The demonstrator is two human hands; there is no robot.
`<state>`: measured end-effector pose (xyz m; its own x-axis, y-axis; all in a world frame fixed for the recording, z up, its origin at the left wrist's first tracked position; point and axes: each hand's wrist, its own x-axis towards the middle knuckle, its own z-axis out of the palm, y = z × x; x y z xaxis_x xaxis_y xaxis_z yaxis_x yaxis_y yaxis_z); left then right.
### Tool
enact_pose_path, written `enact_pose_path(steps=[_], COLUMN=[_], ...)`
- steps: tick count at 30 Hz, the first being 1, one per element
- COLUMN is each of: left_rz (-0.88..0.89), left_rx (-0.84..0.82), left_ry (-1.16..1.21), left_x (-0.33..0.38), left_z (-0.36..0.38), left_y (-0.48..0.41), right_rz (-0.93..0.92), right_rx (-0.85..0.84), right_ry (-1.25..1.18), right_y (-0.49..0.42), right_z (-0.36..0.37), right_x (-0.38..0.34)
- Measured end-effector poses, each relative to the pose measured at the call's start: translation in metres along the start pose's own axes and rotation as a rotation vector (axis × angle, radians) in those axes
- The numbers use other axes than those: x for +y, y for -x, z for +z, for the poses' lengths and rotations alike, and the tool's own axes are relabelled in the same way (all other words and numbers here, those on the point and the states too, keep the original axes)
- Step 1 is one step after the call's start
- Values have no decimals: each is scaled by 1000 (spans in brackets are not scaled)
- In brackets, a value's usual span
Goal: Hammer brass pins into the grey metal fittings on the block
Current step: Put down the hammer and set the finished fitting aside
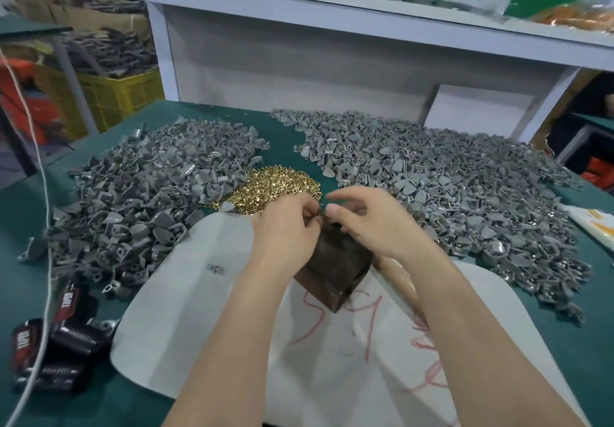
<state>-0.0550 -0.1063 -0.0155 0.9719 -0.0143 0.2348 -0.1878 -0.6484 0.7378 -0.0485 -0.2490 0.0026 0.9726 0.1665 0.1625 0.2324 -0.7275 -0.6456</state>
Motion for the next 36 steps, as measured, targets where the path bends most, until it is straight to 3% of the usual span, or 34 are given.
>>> enact_pose_path(steps=[2, 5, 6, 9, 12, 15, 18, 20, 23, 26, 28, 32, 36], left_rz=[-2, -79, -112, -234, -372, -472, -484, -484, -460, -353, -220, -11, 40], left_rx=[44, 254, 350, 610, 776, 874, 921, 927, 840, 701, 601, 340, 250], left_ry=[112, 290, 370, 711, 1034, 1172, 1200, 1183, 1095, 874, 774, 692, 601], left_x=[0, -3, -3, -6, -14, -21, -23, -23, -24, -24, -19, -8, -5], left_z=[-1, -7, -11, -21, -28, -32, -33, -32, -30, -26, -22, -14, -7], left_y=[0, -4, -5, -8, -13, -16, -17, -17, -16, -16, -16, -12, -10], right_rz=[16, 174, 252, 294, -70, -232, -264, -260, -95, 39, 75, 150, 206], right_rx=[6, 458, 528, 345, 59, -195, -226, -170, -55, -149, -253, -236, -151], right_ry=[-111, -170, -127, 78, 240, 448, 544, 485, 84, -501, -742, -843, -899], right_y=[-11, -41, -51, -71, -78, -89, -95, -97, -98, -83, -67, -40, -23], right_z=[1, -14, -20, -5, 46, 97, 125, 127, 102, 58, 32, 7, 3], right_x=[-7, -5, -5, -15, -45, -69, -78, -77, -76, -68, -59, -45, -37])
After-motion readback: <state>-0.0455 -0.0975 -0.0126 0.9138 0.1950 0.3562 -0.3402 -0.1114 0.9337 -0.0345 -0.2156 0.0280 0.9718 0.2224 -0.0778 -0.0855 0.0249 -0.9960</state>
